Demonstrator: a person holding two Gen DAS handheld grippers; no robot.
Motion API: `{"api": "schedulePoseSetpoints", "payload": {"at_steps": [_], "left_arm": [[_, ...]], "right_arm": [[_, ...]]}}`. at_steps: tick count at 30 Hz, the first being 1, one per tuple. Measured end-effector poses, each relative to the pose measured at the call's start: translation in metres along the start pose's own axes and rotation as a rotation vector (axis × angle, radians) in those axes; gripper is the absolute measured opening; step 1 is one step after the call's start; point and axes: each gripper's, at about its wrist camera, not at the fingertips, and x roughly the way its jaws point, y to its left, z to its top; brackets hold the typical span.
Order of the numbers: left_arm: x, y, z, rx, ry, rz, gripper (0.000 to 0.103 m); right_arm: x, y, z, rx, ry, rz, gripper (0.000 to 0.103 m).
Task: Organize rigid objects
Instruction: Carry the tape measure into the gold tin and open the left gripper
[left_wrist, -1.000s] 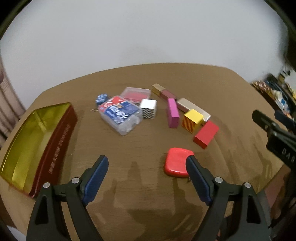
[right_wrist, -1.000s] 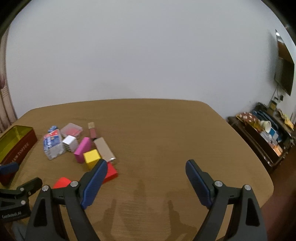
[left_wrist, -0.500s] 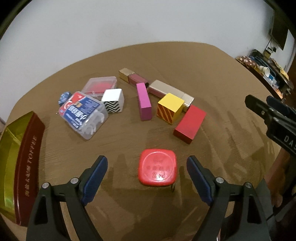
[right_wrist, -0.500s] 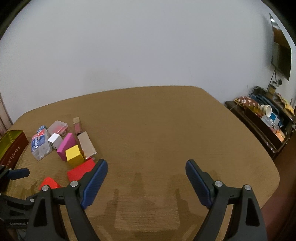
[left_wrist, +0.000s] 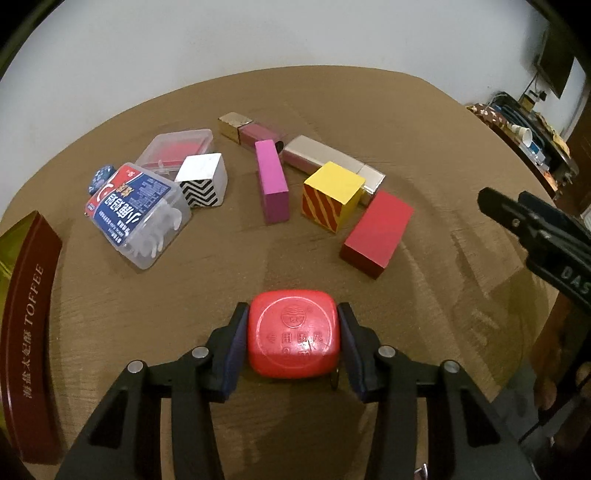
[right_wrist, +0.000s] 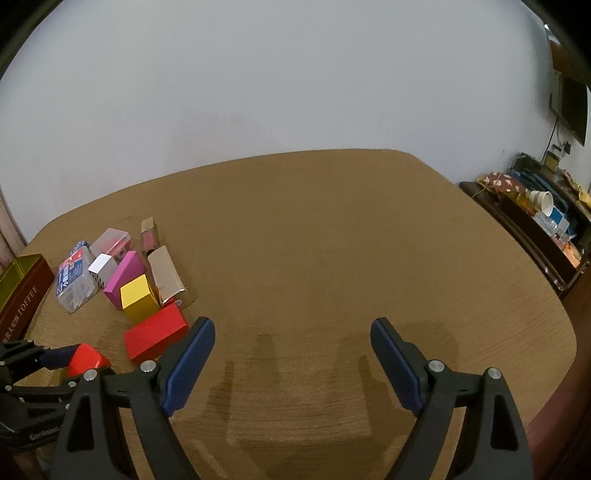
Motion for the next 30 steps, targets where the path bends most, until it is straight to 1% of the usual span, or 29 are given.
{"api": "schedulePoseSetpoints", "payload": {"at_steps": [2,3,5,7,10,12,13,14,15,17,19,22,25,27,30], "left_arm": [[-0.012,0.003,-0.003,-0.024,-0.013,-0.016,0.043],[-0.018,0.007,-0.001,-0.032,-0.021,-0.01,0.043],[-0.037,0.016,0.003,-0.054,-0.036,0.026,0.043],[-0.064,0.033,0.004,-0.097,-0.063,0.036,0.043],[-0.102,0.073,0.008,-0.181,-0.091,0.087,0.043],[-0.123,0.11,0.008,-0.241,-0.095,0.119,0.043],[-0.129,0.121,0.015,-0.269,-0.093,0.151,0.043],[-0.132,0.141,0.019,-0.29,-0.09,0.189,0.043],[-0.137,0.162,0.016,-0.309,-0.085,0.237,0.043],[-0.134,0.209,0.017,-0.355,-0.049,0.296,0.043],[-0.125,0.244,0.017,-0.405,-0.016,0.309,0.043],[-0.102,0.287,0.019,-0.449,0.054,0.367,0.043],[-0.08,0.307,0.017,-0.477,0.108,0.389,0.043],[-0.067,0.315,0.018,-0.476,0.126,0.404,0.043],[-0.044,0.318,0.024,-0.476,0.151,0.409,0.043]], "right_arm": [[0.004,0.001,-0.001,-0.014,0.008,-0.011,0.089],[0.006,0.002,-0.002,-0.022,0.015,-0.018,0.089],[0.011,0.001,-0.005,-0.026,0.031,-0.019,0.089],[0.016,0.001,-0.008,-0.024,0.053,-0.007,0.089],[0.02,0.004,-0.011,-0.033,0.069,-0.002,0.089],[0.019,0.007,-0.012,-0.038,0.069,0.007,0.089],[0.018,0.009,-0.013,-0.042,0.069,0.012,0.089],[0.018,0.011,-0.013,-0.049,0.068,0.013,0.089],[0.017,0.013,-0.013,-0.056,0.067,0.012,0.089],[0.017,0.016,-0.014,-0.063,0.073,0.02,0.089],[0.017,0.017,-0.016,-0.068,0.082,0.025,0.089],[0.019,0.022,-0.018,-0.084,0.095,0.034,0.089],[0.019,0.029,-0.018,-0.111,0.095,0.036,0.089],[0.019,0.032,-0.015,-0.12,0.097,0.047,0.089],[0.02,0.036,-0.01,-0.12,0.098,0.058,0.089]]}}
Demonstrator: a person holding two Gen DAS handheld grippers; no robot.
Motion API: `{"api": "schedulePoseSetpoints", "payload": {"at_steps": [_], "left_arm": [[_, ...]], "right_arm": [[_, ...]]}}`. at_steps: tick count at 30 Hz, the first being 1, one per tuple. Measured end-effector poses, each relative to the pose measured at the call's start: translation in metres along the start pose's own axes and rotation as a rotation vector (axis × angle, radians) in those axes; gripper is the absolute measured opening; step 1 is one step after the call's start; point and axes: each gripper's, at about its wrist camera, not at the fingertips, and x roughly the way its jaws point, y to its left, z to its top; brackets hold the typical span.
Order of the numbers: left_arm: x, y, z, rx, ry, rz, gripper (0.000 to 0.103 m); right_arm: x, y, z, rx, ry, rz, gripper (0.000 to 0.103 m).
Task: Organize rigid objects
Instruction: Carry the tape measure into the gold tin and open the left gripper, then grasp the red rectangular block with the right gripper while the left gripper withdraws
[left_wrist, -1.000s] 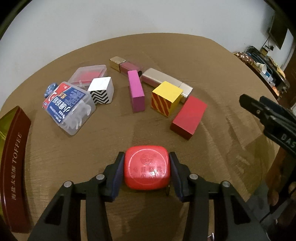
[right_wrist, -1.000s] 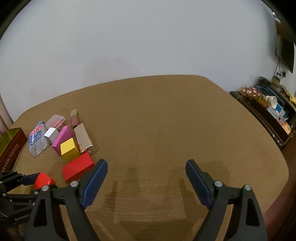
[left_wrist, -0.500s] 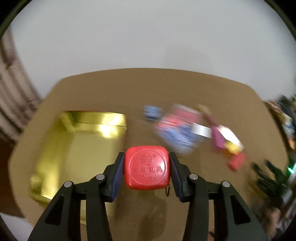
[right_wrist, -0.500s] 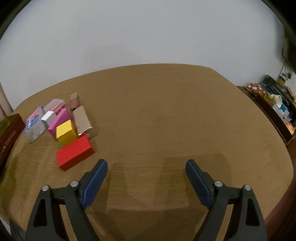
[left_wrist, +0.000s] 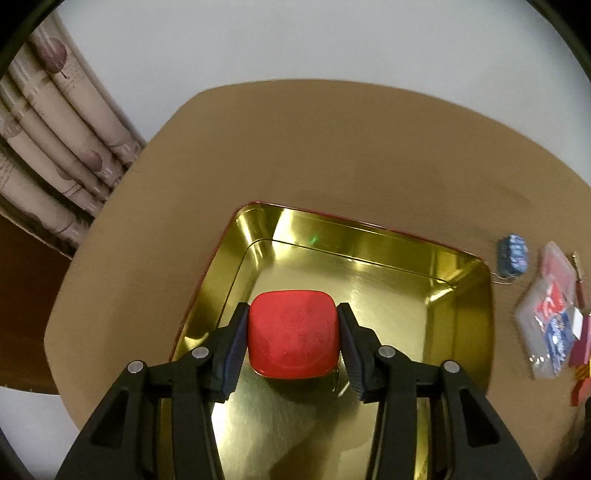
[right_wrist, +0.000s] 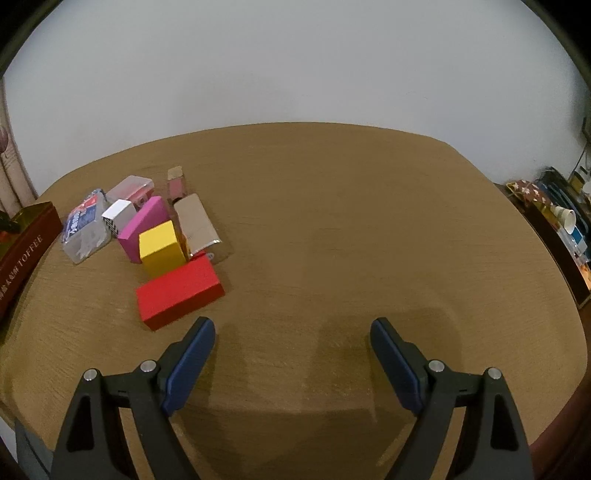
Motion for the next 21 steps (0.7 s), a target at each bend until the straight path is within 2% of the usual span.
{"api": "schedulePoseSetpoints", "payload": {"at_steps": [5,8,9,12,16,18,21], "left_arm": [[0.017,0.002,0.011,-0.026,0.022,0.027,0.044],[0.013,-0.002,0.013,-0.001,0.001,0.054,0.058],[0.01,-0.003,0.013,0.005,-0.008,0.042,0.062],[-0.011,-0.006,0.009,0.02,-0.082,0.059,0.07],[-0.046,-0.009,-0.002,0.025,-0.159,0.062,0.076],[-0.068,-0.012,-0.012,0.01,-0.186,0.024,0.076],[-0.095,-0.012,-0.028,-0.021,-0.234,0.017,0.076]], "right_arm": [[0.0,0.0,0.006,0.03,0.013,0.051,0.089],[0.002,-0.004,0.007,0.079,0.047,0.105,0.089],[0.002,-0.005,0.006,0.103,0.066,0.125,0.089],[0.004,-0.009,0.007,0.196,0.111,0.202,0.089],[0.004,-0.005,0.017,0.26,0.136,0.199,0.089],[0.004,-0.001,0.022,0.295,0.154,0.209,0.089],[0.01,0.011,0.027,0.328,0.211,0.234,0.089]]}}
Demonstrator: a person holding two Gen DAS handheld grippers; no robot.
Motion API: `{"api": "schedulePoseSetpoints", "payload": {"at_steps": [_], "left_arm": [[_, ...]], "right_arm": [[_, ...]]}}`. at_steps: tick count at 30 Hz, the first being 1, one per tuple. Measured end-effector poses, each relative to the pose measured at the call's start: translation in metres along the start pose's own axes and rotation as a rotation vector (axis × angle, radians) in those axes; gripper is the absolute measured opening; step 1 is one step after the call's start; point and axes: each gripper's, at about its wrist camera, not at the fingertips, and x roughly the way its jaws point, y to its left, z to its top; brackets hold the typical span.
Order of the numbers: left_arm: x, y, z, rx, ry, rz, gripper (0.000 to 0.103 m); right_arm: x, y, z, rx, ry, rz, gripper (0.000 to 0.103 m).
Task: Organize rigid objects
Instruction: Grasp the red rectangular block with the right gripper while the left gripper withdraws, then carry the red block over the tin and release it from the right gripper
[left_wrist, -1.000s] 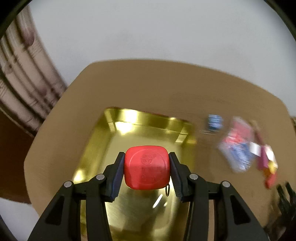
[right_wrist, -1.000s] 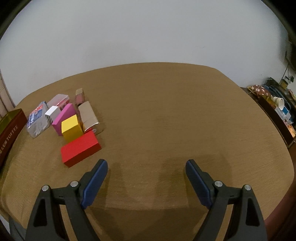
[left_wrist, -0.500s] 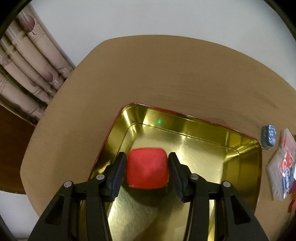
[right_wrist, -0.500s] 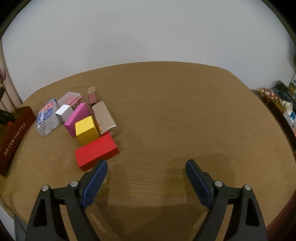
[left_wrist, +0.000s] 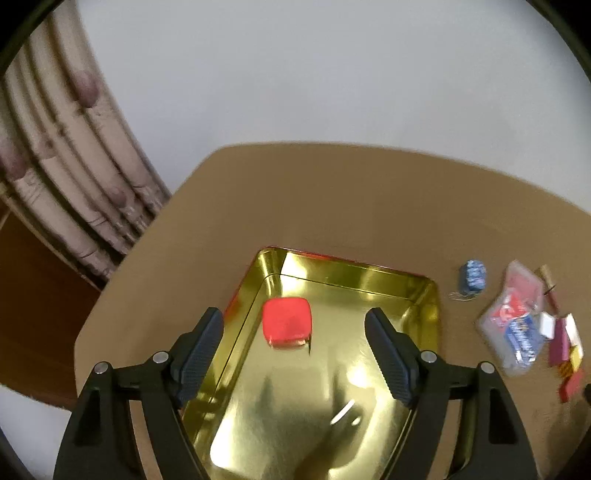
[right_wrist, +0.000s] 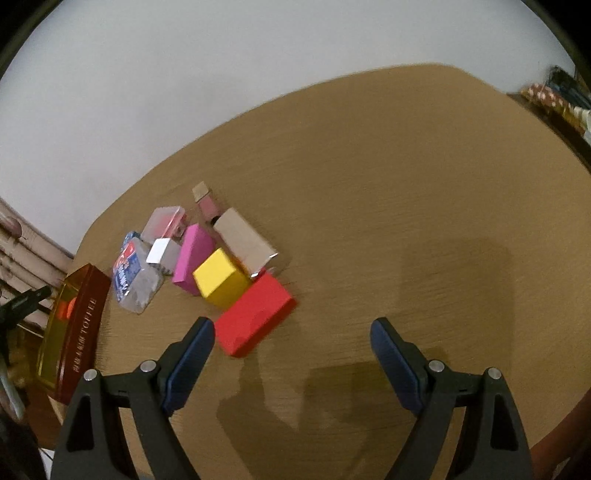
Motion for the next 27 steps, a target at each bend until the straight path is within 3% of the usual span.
{"api": "schedulePoseSetpoints", "payload": {"at_steps": [7,17,18,21,27], "left_arm": [[-0.065,0.0,-0.052,-0.082,-0.035,-0.218,0.085],[-0.09,0.005,-0.108,-0.104,-0.042,-0.342,0.087],[-0.091,0.004,-0.112,-0.105,-0.036,-0.349,0.087],[-0.091,0.002,-0.12,-0.116,-0.011,-0.382,0.087],[-0.089,0.006,-0.133,-0.119,0.032,-0.392,0.087]], "right_arm": [[0.023,0.019,0.007,0.052,0.112,-0.052,0.089],[0.044,0.038,0.024,0.035,0.224,-0.181,0.087],[0.044,0.041,0.023,0.018,0.228,-0.213,0.078],[0.043,0.042,0.026,-0.02,0.229,-0.269,0.033],[0.027,0.019,0.021,0.027,0.273,-0.133,0.031]]}}
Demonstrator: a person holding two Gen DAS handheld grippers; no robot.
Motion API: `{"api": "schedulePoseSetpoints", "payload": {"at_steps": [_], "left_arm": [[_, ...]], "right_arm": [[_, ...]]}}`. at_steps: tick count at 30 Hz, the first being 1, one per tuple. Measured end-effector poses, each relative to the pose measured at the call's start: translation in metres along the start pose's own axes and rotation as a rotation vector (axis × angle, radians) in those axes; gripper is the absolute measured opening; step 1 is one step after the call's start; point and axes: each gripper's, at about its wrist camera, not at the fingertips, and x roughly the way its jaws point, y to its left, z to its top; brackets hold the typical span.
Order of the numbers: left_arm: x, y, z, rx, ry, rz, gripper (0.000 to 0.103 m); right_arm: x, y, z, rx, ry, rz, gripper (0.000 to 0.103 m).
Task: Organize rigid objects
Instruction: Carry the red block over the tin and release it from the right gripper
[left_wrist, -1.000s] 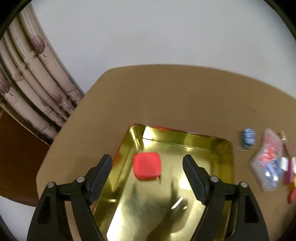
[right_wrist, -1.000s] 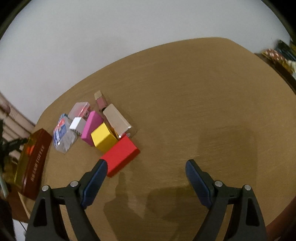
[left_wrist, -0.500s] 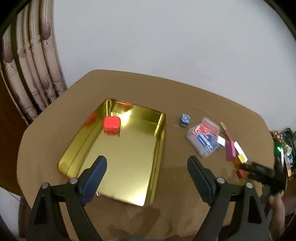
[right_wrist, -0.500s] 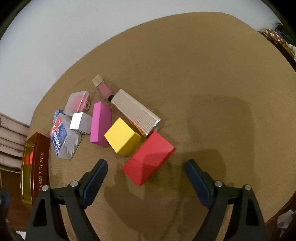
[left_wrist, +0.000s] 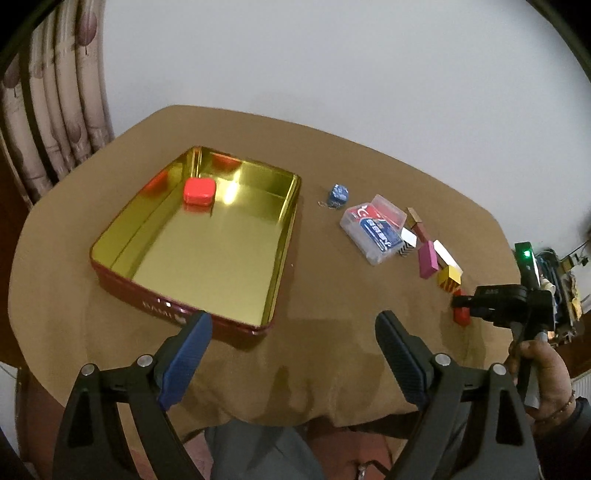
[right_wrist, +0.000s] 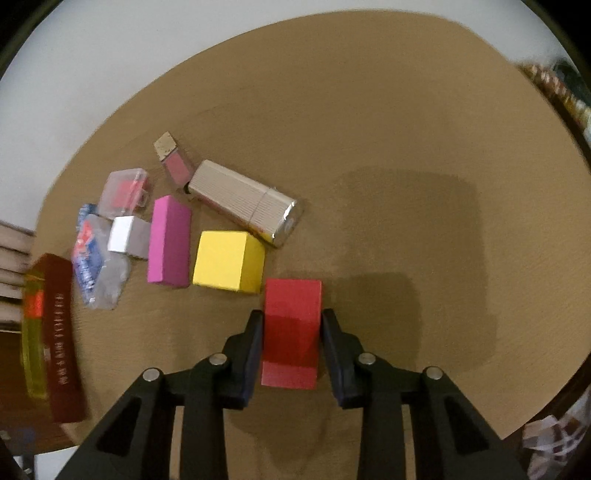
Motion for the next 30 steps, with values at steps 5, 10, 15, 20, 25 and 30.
{"api": "schedulePoseSetpoints", "payload": {"at_steps": [5,10,15,20,25,30], "left_arm": [[-0.015,0.014,-0.007,-0.047,-0.022,0.024,0.087],[-0.039,0.046,-0.016,-0.133,-0.097,0.155,0.088],[-0.051,0.075,-0.032,-0.218,-0.131,0.273,0.089],[-0.05,0.085,-0.038,-0.193,-0.137,0.366,0.089],[-0.045,0.09,-0.04,-0.185,-0.131,0.37,0.089],[-0.036,0.095,-0.042,-0.186,-0.105,0.367,0.089]], "right_arm": [[-0.029,0.001,-0.027,-0.064,-0.022,0.071,0.031],[-0.066,0.063,-0.033,-0.184,-0.041,0.219,0.031],[-0.077,0.195,-0.025,-0.38,-0.023,0.385,0.031],[-0.04,0.326,-0.015,-0.534,0.03,0.412,0.031],[0.03,0.393,-0.012,-0.594,0.106,0.324,0.031],[0.089,0.415,-0.011,-0.612,0.151,0.241,0.031]]}}
